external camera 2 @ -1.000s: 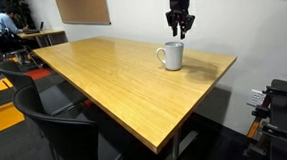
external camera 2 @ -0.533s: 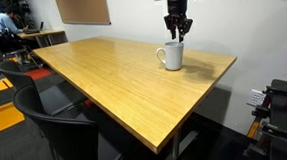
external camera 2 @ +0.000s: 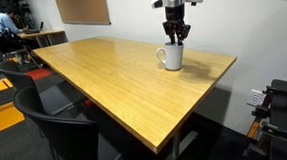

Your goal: Take the marker from the white cup and put it on the table

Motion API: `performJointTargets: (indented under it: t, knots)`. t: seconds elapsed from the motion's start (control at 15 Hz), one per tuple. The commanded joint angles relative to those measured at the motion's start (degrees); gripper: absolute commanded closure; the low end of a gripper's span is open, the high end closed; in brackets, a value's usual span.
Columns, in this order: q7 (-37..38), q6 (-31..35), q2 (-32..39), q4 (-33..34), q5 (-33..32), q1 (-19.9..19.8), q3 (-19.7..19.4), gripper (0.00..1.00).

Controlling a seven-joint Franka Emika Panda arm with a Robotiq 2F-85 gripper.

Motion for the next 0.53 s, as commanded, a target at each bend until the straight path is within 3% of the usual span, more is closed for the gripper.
performJointTargets:
  t: [0.0,0.47]
  knots:
    - [-0.97,-2.58,1.64,2.88,-0.01,-0.8,1.17,0.56]
    - [-1.06,-5.26,3.07,5.04,0.3,-0.89,1.4,0.58]
